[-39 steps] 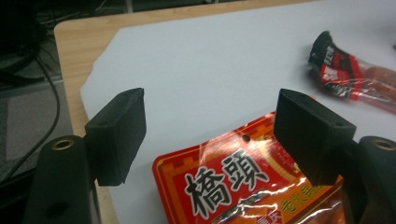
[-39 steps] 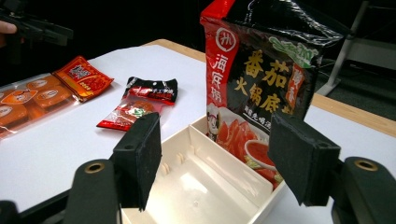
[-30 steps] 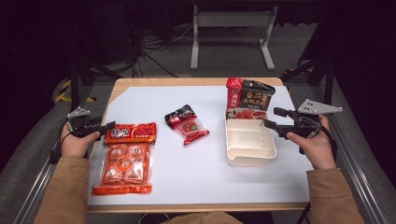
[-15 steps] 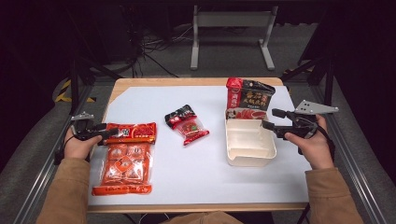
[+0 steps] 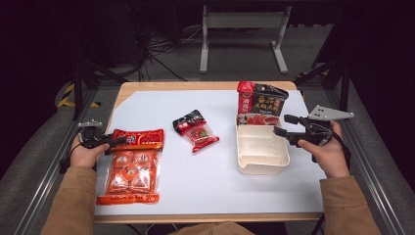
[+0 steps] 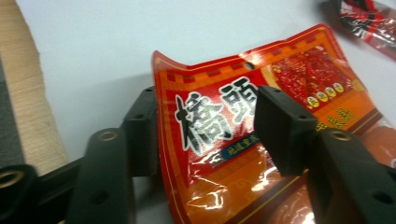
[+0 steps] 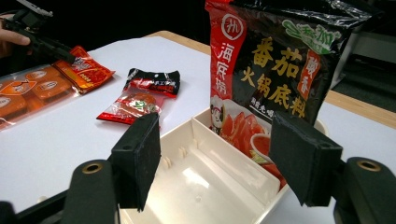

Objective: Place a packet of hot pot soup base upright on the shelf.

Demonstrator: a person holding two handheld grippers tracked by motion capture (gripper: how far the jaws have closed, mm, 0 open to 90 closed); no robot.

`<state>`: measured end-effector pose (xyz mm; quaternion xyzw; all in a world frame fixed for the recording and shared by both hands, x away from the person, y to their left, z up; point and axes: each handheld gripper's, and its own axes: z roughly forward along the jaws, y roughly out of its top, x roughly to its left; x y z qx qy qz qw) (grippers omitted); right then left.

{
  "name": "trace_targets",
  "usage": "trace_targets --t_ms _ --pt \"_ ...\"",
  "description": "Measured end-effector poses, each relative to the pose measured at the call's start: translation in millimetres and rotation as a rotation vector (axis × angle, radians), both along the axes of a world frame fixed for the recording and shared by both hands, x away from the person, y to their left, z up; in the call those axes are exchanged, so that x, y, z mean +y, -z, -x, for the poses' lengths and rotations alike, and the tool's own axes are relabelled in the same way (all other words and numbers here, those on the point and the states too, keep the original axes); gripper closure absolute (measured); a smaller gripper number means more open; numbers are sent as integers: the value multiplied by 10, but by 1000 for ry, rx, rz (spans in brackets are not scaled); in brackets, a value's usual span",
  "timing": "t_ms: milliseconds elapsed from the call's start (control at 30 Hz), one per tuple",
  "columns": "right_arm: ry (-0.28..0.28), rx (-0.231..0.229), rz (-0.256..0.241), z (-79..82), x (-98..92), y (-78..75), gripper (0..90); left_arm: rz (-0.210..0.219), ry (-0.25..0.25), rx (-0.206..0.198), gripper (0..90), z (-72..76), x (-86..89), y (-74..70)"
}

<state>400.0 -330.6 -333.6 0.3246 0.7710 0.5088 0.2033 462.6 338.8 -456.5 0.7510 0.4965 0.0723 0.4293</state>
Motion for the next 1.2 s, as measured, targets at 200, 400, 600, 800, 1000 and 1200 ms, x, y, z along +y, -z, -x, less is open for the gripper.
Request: trace_targets --t_ms 200,400,600,800,1000,1200 --pt "-4 0 5 -3 4 3 355 -22 -11 -3 635 24 0 4" --pt "-10 0 5 -1 11 5 357 -11 -19 23 776 31 -12 40" --pt "-14 -4 9 -1 18 8 362 -21 -6 22 876 33 -23 36" --pt "-15 -23 4 6 6 1 433 -18 -26 10 900 65 -28 -35" --pt "-10 -40 -58 14 -20 -6 433 -23 -42 -18 900 130 -54 -211" --pt "-1 -31 -64 14 -24 -6 411 -13 -54 -76 900 246 -72 -392"
